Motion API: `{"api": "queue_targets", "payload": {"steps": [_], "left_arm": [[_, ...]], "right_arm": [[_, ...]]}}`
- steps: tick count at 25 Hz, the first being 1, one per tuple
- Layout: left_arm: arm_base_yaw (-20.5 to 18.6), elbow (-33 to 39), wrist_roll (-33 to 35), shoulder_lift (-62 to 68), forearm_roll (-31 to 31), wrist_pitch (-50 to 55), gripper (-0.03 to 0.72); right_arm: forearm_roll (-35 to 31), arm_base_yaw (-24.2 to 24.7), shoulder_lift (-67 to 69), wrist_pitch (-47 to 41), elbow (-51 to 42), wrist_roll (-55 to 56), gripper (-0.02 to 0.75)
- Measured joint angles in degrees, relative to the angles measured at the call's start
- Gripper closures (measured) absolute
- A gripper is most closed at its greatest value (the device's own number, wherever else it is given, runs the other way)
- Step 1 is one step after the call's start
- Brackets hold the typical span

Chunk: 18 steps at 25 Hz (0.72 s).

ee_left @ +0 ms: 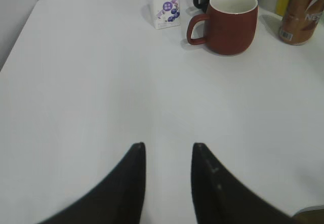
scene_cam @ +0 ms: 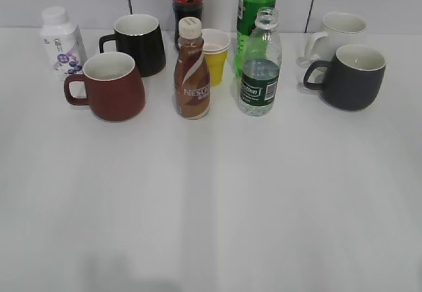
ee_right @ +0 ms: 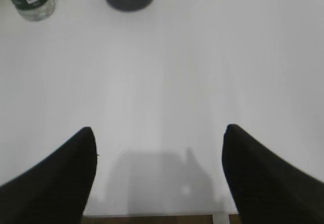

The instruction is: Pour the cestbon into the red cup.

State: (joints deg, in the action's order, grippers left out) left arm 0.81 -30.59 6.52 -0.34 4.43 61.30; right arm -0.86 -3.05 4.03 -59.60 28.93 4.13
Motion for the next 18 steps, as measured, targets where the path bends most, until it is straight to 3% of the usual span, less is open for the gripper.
{"api": "queue_targets", "payload": {"steps": [18], "left_arm": [[1.32, 0.0, -0.05, -0.04, 0.0, 0.0, 0.452]], "right_arm": [[0.0, 0.0, -4.5, 0.0, 0.0, 0.0, 0.158]]}}
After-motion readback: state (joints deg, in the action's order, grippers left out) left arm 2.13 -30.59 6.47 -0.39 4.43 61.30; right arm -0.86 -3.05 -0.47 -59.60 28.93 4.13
